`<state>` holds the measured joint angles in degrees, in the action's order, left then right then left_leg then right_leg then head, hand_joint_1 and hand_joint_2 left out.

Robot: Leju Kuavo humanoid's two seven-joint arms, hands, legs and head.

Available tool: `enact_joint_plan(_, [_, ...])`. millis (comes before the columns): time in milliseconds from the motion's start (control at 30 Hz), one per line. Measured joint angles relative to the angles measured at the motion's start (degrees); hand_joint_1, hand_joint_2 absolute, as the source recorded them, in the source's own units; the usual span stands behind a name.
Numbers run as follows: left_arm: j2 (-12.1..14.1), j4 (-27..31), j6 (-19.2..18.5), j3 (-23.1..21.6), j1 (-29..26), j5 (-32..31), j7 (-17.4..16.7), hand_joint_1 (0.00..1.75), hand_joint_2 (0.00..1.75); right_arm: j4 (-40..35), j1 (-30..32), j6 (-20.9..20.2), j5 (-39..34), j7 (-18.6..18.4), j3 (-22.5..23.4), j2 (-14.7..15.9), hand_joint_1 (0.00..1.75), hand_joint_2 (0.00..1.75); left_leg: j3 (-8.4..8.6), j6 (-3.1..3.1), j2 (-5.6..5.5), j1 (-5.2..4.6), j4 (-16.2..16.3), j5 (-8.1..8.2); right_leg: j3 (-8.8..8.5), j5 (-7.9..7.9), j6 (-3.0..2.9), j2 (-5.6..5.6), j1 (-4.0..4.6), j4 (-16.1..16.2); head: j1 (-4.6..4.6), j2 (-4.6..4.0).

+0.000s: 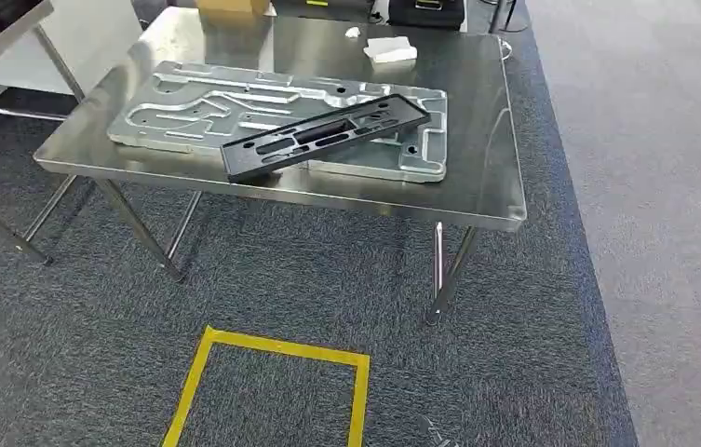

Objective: Take the parts from the cabinet and place them on the table.

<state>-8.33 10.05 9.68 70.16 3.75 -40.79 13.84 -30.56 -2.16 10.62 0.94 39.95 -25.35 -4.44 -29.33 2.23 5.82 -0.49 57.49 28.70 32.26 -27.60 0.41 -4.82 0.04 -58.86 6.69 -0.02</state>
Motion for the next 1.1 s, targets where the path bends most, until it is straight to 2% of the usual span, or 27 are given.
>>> enact_joint_plan(33, [-0.1, 0.0, -0.1, 0.0, 0.0, 0.0, 0.0, 0.00, 0.00, 0.0, -0.2, 0.0, 0.0, -0.1, 0.0, 0.0, 0.00, 0.00, -0.02, -0.45, 0.59, -0.46, 0.2, 0.28, -0.19, -0.09, -0.38, -0.93, 0.07, 0.5, 0.00, 0.00])
enact_joint_plan(67, [-0.1, 0.0, -0.1, 0.0, 0.0, 0.0, 0.0, 0.00, 0.00, 0.0, -0.4, 0.0, 0.0, 0.0, 0.0, 0.0, 0.00, 0.00, 0.02, -0.62, 1.02, -0.07, 0.1, 0.24, -0.04, 0.06, -0.33, 0.05, 0.48, 0.6, 0.00, 0.00])
enact_joint_plan(133, [-0.1, 0.0, -0.1, 0.0, 0.3, 0.0, 0.0, 0.00, 0.00, 0.1, -0.3, 0.0, 0.0, -0.1, 0.0, 0.0, 0.00, 0.00, 0.40, -0.99, 2.26, -0.05, -0.1, 0.23, 0.18, 0.22, -0.63, 1.31, 0.52, 0.8, 0.00, 0.00])
enact_joint_plan(167, [-0.1, 0.0, -0.1, 0.0, 0.5, 0.0, 0.0, 0.00, 0.00, 0.2, -0.3, 0.0, 0.1, -0.1, 0.0, 0.0, 0.00, 0.00, 0.60, -1.37, 2.57, -0.43, -0.1, 0.46, -0.13, 0.78, -0.99, 2.26, -0.18, 1.6, 0.00, 0.00])
enact_joint_plan(200, [-0.1, 0.0, -0.1, 0.0, 0.5, 0.0, 0.0, 0.00, 0.00, 0.2, -0.4, 0.0, 0.1, 0.0, 0.0, 0.0, 0.00, 0.00, 0.28, -1.92, -1.12, 0.06, 0.9, 1.28, -0.30, 1.19, -0.92, 2.78, -0.48, 2.1, 0.00, 0.00])
enact_joint_plan(233, [-0.1, 0.0, 0.0, 0.0, 0.3, 0.1, 0.0, 0.00, 0.00, 0.3, -0.6, 0.0, 0.2, -0.1, 0.0, -0.1, 0.00, 0.00, -0.90, -2.17, -3.83, 0.31, 3.6, 3.38, -0.11, 1.41, -1.25, 3.46, -0.70, 2.1, 0.00, 0.00])
enact_joint_plan(267, [-0.1, 0.0, 0.0, 0.0, 0.2, 0.1, 0.0, 0.00, 0.00, 0.4, -1.0, -0.2, 0.2, -0.1, 0.0, -0.1, 0.00, 0.00, -2.70, -2.43, -4.94, 0.57, 7.8, 5.82, 0.12, 1.52, -1.35, 4.24, -0.78, 2.1, 0.00, 0.00])
enact_joint_plan(333, [-0.1, 0.0, 0.0, 0.0, -0.1, 0.2, 0.0, 0.00, 0.00, 0.5, -1.1, -0.4, 0.2, 0.0, 0.0, -0.4, 0.00, 0.00, -6.54, -2.94, -5.31, 1.02, 16.5, 9.29, 0.40, 1.66, -1.30, 5.95, -0.83, 1.9, 0.00, 0.00])
enact_joint_plan(367, [-0.1, 0.0, 0.1, 0.0, -0.2, 0.3, 0.0, 0.00, 0.00, 0.6, -1.0, -0.4, 0.2, -0.1, 0.0, -0.4, 0.00, 0.00, -7.23, -3.10, -5.31, 1.23, 17.9, 9.02, 0.51, 1.72, -1.19, 6.82, -0.91, 1.8, 0.00, 0.00])
enact_joint_plan(400, [0.0, 0.0, 0.1, 0.0, -0.3, 0.3, 0.0, 0.00, 0.00, 0.8, -1.0, -0.4, 0.2, -0.1, 0.0, -0.4, 0.00, 0.00, -6.52, -3.28, -5.32, 1.41, 16.2, 7.27, 0.57, 1.73, -1.07, 7.67, -1.07, 1.6, 0.00, 0.00])
enact_joint_plan(467, [0.1, 0.0, 0.3, 0.0, -0.3, 0.4, 0.0, 0.00, 0.00, 1.0, -1.0, -0.4, 0.2, -0.1, 0.0, -0.5, 0.00, 0.00, -2.27, -3.67, -6.03, 1.92, 6.8, 1.80, 0.67, 1.62, -0.46, 9.43, -1.52, 1.1, 0.00, 0.00])
enact_joint_plan(500, [0.2, 0.0, 0.3, 0.0, -0.3, 0.4, 0.0, 0.00, 0.00, 1.0, -1.0, -0.3, 0.2, 0.0, 0.0, -0.5, 0.00, 0.00, -0.20, -3.88, -8.10, 2.34, 1.9, 0.02, 0.87, 1.50, -0.04, 10.11, -1.67, 0.7, 0.00, 0.00])
enact_joint_plan(533, [0.2, 0.0, 0.3, 0.0, -0.3, 0.4, 0.0, 0.00, 0.00, 1.1, -1.2, -0.3, 0.2, 0.0, 0.0, -0.6, 0.00, 0.00, 0.20, -3.84, -10.68, 2.23, 1.0, 1.34, 1.31, 1.50, 0.61, 10.63, -1.54, 0.2, 0.00, 0.00])
enact_joint_plan(567, [0.1, 0.0, 0.4, 0.0, -0.3, 0.4, 0.0, 0.00, 0.00, 1.2, -1.2, -0.2, 0.2, 0.0, 0.0, -0.6, 0.00, 0.00, -0.09, -3.03, -9.93, 2.07, 1.1, 0.91, 1.69, 1.76, 1.08, 11.48, -1.43, 0.2, 0.00, 0.00])
enact_joint_plan(633, [0.2, 0.0, 0.5, 0.1, -0.2, 0.4, 0.0, 0.00, 0.00, 1.3, -0.9, -0.2, 0.2, 0.1, 0.0, -0.6, 0.00, 0.00, -0.15, -2.22, -8.92, 1.53, 1.2, 0.72, 1.91, 2.32, 1.98, 12.34, -1.79, 0.7, 0.00, 0.00])
enact_joint_plan(667, [0.1, 0.0, 0.5, 0.1, -0.2, 0.4, 0.0, 0.00, 0.00, 1.4, -0.8, -0.1, 0.2, 0.0, 0.0, -0.6, 0.00, 0.00, -0.11, -1.67, -8.30, 1.83, 0.9, 0.35, 2.11, 2.57, 2.37, 12.89, -1.80, 0.8, 0.00, 0.00])
enact_joint_plan(700, [0.2, 0.0, 0.6, 0.1, -0.1, 0.4, 0.0, 0.00, 0.00, 1.5, -0.8, 0.0, 0.2, 0.1, 0.0, -0.6, 0.00, 0.00, -0.09, -1.06, -7.35, 1.99, 0.6, -0.03, 2.21, 2.05, 2.36, 10.66, -1.84, 0.2, 0.00, 0.00])
enact_joint_plan(733, [0.2, 0.0, 0.6, 0.1, -0.1, 0.4, 0.0, 0.00, 0.00, 1.6, -0.8, 0.0, 0.2, 0.1, 0.0, -0.6, 0.00, 0.00, -0.17, -0.57, -6.81, 1.79, 0.4, -0.19, 3.36, 0.17, 2.35, 7.24, -1.48, -2.1, -0.07, 0.00])
enact_joint_plan(767, [0.2, 0.0, 0.6, 0.1, -0.3, 0.4, 0.0, 0.00, 0.00, 1.6, -1.1, 0.0, 0.2, 0.1, 0.0, -0.6, 0.00, 0.00, -0.38, -0.40, -5.96, 1.54, 0.4, -0.25, 5.28, -2.20, 2.42, 5.94, -1.39, -6.1, -0.04, 0.00])
enact_joint_plan(833, [0.2, 0.0, 0.6, 0.1, -0.5, 0.4, 0.0, 0.00, 0.00, 1.6, -1.2, 0.0, 0.2, 0.1, 0.0, -0.6, 0.00, 0.00, -0.72, -0.16, -4.10, 1.05, 0.5, -0.26, 9.70, -6.32, 2.45, 5.35, -1.36, -15.7, -0.04, 0.00])
enact_joint_plan(867, [0.2, 0.0, 0.6, 0.1, -0.5, 0.4, 0.0, 0.00, 0.00, 1.7, -1.1, 0.0, 0.2, 0.1, 0.0, -0.6, 0.00, 0.00, -0.83, -0.12, -3.28, 0.86, 0.5, -0.26, 10.60, -6.69, 2.38, 5.32, -1.34, -17.9, -0.04, 0.00])
enact_joint_plan(900, [0.2, 0.0, 0.6, 0.1, -0.4, 0.4, 0.0, 0.00, 0.00, 1.8, -0.9, 0.0, 0.2, 0.1, 0.0, -0.6, 0.00, 0.00, -0.83, -0.08, -2.56, 0.65, 0.5, -0.26, 10.04, -5.72, 2.21, 5.23, -1.31, -17.1, -0.04, 0.00])
enact_joint_plan(933, [0.1, 0.0, 0.6, 0.1, -0.3, 0.4, 0.0, 0.00, 0.00, 1.8, -0.9, 0.1, 0.4, 0.1, 0.0, -0.6, 0.00, 0.00, -0.75, -0.03, -1.81, 0.46, 0.5, -0.22, 7.95, -3.71, 1.86, 5.00, -1.22, -13.7, -0.04, 0.00])
enact_joint_plan(967, [0.1, 0.0, 0.6, 0.1, -0.3, 0.4, 0.0, 0.00, 0.00, 1.9, -0.8, 0.2, 0.4, 0.1, 0.0, -0.6, 0.00, 0.00, -0.64, 0.02, -1.14, 0.25, 0.5, -0.14, 5.07, -1.45, 1.32, 4.43, -0.92, -8.6, -0.04, 0.00])
enact_joint_plan(1000, [0.0, 0.0, 0.6, 0.1, -0.2, 0.5, 0.0, 0.00, 0.00, 1.9, -0.9, 0.3, 0.5, 0.1, 0.0, -0.6, 0.00, 0.00, -0.46, -0.01, -0.47, 0.07, 0.5, -0.06, 1.79, 0.54, 0.53, 2.94, -0.43, -2.9, -0.04, 0.00])
enact_joint_plan(1033, [-0.2, 0.0, 0.6, 0.1, -0.2, 0.5, 0.0, 0.00, 0.00, 1.9, -1.0, 0.4, 0.5, 0.1, 0.0, -0.6, 0.00, 0.00, -0.35, -0.20, 0.07, -0.15, 0.5, 0.12, 0.29, 0.00, -0.40, -0.34, 0.46, 0.3, -0.04, 0.00])
enact_joint_plan(1100, [-0.2, 0.0, 0.6, 0.1, 0.0, 0.5, 0.0, 0.00, 0.00, 1.9, -1.1, 0.4, 0.5, 0.1, 0.0, -0.6, 0.00, 0.00, -0.34, -0.73, 1.08, -0.12, 0.6, 0.35, 0.41, 0.45, -0.38, 0.81, 0.61, 0.5, -0.02, 0.00])
